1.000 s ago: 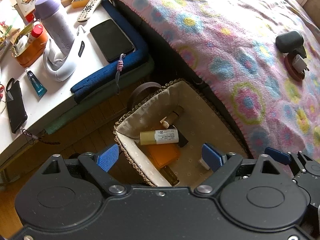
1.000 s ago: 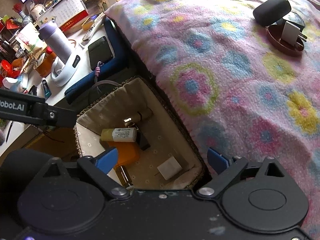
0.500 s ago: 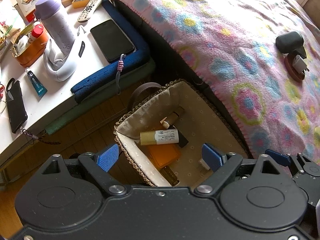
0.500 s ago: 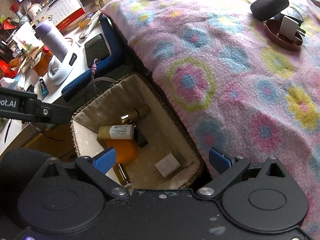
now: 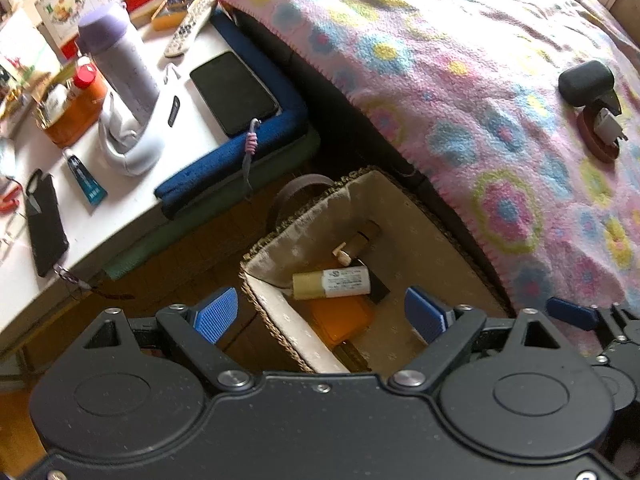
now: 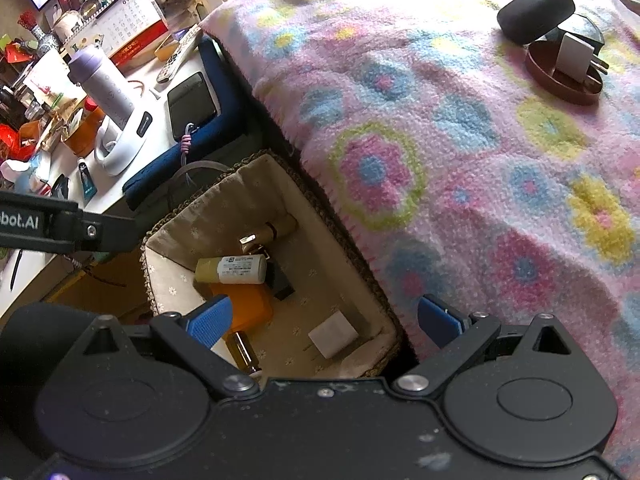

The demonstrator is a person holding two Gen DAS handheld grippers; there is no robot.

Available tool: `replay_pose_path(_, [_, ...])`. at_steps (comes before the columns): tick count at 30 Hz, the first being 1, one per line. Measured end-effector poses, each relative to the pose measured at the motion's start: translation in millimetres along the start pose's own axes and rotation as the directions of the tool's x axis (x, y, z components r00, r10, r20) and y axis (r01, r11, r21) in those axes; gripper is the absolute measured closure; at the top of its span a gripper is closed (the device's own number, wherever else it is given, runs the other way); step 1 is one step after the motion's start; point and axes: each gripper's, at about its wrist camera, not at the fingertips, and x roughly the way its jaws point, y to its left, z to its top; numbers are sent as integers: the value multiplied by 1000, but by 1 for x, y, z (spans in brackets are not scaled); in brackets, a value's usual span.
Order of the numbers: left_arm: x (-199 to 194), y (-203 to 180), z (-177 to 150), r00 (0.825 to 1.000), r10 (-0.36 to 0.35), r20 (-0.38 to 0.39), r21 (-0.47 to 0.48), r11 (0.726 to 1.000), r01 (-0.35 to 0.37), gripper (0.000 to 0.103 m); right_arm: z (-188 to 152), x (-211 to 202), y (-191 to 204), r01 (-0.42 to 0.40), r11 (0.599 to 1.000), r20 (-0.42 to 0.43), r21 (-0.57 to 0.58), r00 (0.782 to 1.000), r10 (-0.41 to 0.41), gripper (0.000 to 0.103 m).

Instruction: Organize rigid objects

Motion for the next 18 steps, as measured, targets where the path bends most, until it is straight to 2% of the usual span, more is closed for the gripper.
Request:
replay_pose_path(9, [-2, -4, 1, 1000, 11, 19, 23, 1000, -11, 12, 1, -6, -24, 32, 998, 22, 46, 999, -33, 3])
replay_pose_path(14, [-3, -6, 0, 999, 26, 33, 30, 999, -27, 11, 4, -15, -36, 46, 997, 64, 68, 997, -50, 3])
replay_pose_path(18, [-9, -11, 0, 997, 33, 76, 48, 998, -36, 11, 4, -23, -45, 63, 996, 115, 65, 991, -70, 3])
